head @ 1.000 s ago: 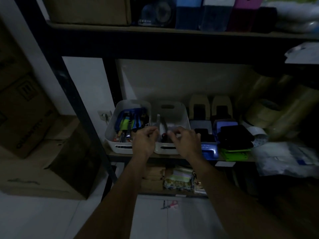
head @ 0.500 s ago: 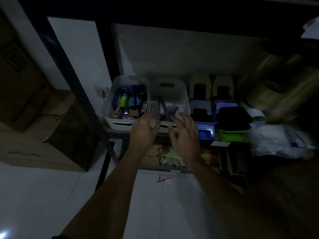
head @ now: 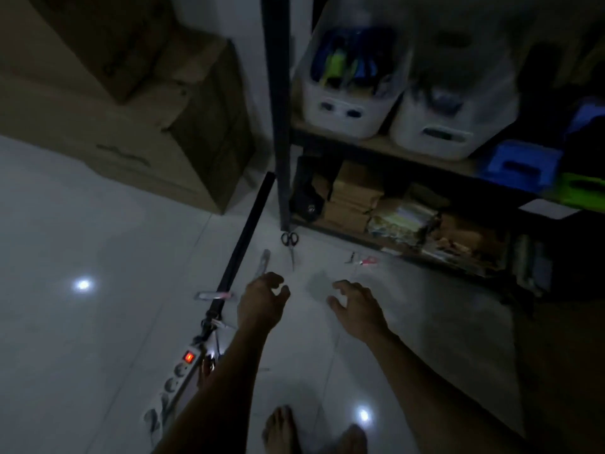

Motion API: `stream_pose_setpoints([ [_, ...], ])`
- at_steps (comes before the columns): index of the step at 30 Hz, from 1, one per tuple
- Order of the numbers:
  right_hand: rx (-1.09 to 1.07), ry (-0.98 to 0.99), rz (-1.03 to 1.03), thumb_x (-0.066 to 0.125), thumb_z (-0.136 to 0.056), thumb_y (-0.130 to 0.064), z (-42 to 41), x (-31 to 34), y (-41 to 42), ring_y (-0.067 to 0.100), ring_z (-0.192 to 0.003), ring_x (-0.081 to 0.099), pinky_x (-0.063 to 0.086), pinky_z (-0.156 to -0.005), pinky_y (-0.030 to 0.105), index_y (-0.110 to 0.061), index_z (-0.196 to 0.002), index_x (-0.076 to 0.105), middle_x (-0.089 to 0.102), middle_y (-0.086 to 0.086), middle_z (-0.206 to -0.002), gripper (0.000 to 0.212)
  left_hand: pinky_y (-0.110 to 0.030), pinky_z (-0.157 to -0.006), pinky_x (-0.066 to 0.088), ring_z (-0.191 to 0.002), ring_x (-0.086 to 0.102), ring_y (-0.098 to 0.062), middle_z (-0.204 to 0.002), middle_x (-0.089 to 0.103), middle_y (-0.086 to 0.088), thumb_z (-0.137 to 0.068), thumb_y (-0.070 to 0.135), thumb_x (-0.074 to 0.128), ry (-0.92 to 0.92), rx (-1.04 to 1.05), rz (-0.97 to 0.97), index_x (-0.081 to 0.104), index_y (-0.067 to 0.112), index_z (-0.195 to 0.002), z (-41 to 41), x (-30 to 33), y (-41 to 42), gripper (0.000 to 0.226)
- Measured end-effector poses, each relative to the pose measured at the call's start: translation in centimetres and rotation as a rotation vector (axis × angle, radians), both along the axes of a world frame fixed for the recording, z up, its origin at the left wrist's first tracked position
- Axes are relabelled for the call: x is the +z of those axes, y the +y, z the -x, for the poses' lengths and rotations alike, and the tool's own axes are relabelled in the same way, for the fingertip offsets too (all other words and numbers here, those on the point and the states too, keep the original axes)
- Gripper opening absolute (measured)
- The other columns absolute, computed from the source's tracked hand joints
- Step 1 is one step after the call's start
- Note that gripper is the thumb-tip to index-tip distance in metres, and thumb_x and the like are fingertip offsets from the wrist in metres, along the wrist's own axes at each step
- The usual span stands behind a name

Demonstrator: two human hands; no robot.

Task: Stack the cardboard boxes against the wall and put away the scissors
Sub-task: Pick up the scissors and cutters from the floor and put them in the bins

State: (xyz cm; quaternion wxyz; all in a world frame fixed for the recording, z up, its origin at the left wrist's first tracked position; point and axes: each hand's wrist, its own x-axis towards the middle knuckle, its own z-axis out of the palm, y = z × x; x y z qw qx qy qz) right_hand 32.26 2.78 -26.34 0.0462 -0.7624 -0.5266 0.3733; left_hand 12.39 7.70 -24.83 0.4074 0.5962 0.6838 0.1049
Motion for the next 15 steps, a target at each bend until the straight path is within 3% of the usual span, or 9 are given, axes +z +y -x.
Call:
stream_pose_setpoints([
  [7,-0.053,0.040,0.124,0.056,-0.097,-0.043,5.0,-13.5,3.6,0.024,-0.122,0.054,0.049,-0.096,0.036,-0.024,-0.129,0.056,0.061,0.002,-0.129,0.038,-0.028,-0.084,0.047,-0.099,0.067,-0.022,-0.107,0.072,-0.002,-0.087,0.030,0.068,0.049,0.204,0.098,0.069,0.016,-0.107,6.7,-13.7,-0.4,0.024],
  [15,-0.071,-0.031,0.023,0.062,-0.093,-0.044,7.1,-29.9,13.7,0.030,-0.112,0.061,0.053,-0.088,0.037,-0.015,-0.122,0.061,0.066,0.010,-0.121,0.040,-0.039,-0.083,0.055,-0.096,0.066,-0.020,-0.111,0.069,-0.001,-0.087,0.034,0.067,0.097,0.233,0.045,0.064,0.019,-0.115,7.2,-29.7,4.3,0.032],
])
